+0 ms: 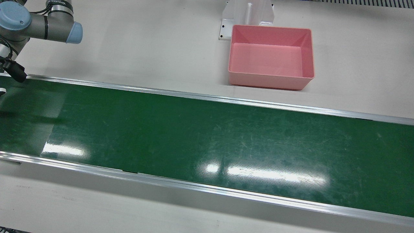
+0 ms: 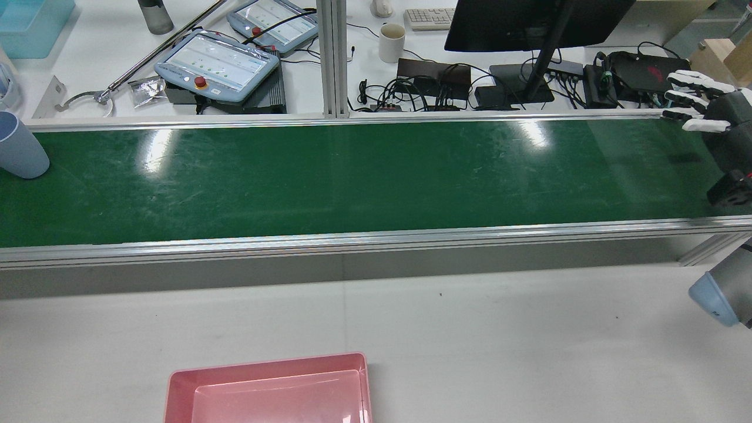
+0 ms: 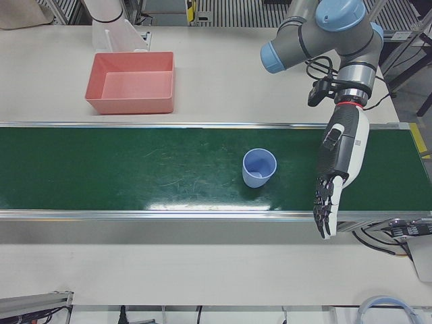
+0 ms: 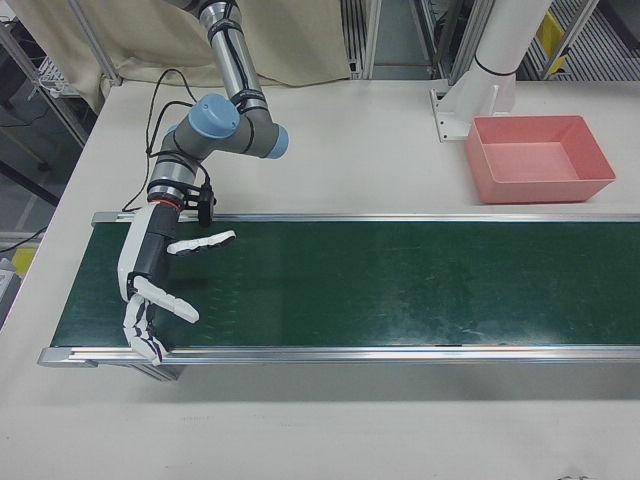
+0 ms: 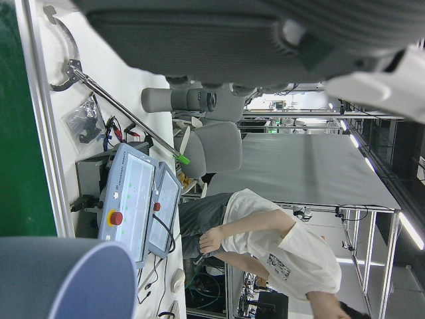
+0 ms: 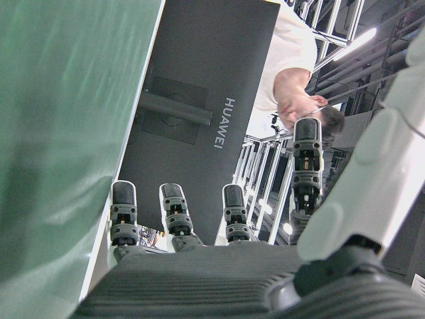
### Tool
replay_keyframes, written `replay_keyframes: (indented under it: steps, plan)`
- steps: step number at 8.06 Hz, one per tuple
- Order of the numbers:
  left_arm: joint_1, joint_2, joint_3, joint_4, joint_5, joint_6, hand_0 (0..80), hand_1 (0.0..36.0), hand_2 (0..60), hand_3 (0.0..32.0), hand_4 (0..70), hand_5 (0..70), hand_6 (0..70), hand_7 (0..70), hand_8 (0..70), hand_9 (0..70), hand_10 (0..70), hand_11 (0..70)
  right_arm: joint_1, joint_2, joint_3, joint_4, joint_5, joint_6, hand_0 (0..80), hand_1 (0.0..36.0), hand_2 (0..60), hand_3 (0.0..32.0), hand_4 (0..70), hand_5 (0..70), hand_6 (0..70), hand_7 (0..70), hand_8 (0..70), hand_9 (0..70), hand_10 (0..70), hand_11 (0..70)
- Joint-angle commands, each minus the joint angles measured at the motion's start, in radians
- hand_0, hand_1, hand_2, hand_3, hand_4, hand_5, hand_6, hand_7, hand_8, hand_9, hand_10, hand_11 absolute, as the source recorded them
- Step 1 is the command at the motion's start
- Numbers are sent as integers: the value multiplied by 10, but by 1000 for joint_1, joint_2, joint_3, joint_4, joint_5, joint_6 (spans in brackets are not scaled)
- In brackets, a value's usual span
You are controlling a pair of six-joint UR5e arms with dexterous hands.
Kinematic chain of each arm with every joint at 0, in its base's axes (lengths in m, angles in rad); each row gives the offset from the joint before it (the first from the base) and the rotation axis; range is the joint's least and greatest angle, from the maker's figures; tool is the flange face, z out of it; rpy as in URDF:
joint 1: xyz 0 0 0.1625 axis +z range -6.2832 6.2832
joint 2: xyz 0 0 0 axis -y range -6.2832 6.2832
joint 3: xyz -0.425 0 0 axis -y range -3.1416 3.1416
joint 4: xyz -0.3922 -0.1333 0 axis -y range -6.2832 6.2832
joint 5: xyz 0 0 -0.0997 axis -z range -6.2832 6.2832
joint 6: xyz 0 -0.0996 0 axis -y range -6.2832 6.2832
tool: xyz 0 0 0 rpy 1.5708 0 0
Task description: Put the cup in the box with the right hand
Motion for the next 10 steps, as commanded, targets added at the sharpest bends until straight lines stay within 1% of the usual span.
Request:
replay_keyframes:
  steps: [1,2,3,4,5,7,10]
  plan:
    - [0,0,0,0,0,0,0,0,0,0,0,0,0,0,0,0,0,0,-10,8,-1,1,-1,-2,496,14,0,320,334,49,34,315,144,164,87,129]
    - [0,0,0,0,0,0,0,0,0,0,0,0,0,0,0,0,0,0,-13,11,4,-4,-3,-8,496,16,0,320,336,49,35,321,143,166,89,131]
    - [0,0,0,0,0,0,0,0,0,0,0,0,0,0,0,0,0,0,-10,15,4,-5,-6,-41,497,18,0,320,342,49,37,322,141,165,93,136]
    - [0,-2,0,0,0,0,0,0,0,0,0,0,0,0,0,0,0,0,-11,12,2,-5,-6,-49,499,24,0,316,342,50,37,324,140,165,93,137]
    - [0,0,0,0,0,0,0,0,0,0,0,0,0,0,0,0,0,0,-10,12,4,-5,-6,-50,505,31,0,320,345,51,37,323,139,164,89,133]
    - [0,0,0,0,0,0,0,0,0,0,0,0,0,0,0,0,0,0,-11,12,4,-5,-6,-51,503,29,0,320,320,51,35,309,135,160,80,120]
    - [0,0,0,0,0,0,0,0,0,0,0,0,0,0,0,0,0,0,-16,16,5,-5,-6,-59,503,30,0,320,317,50,33,309,134,159,75,112]
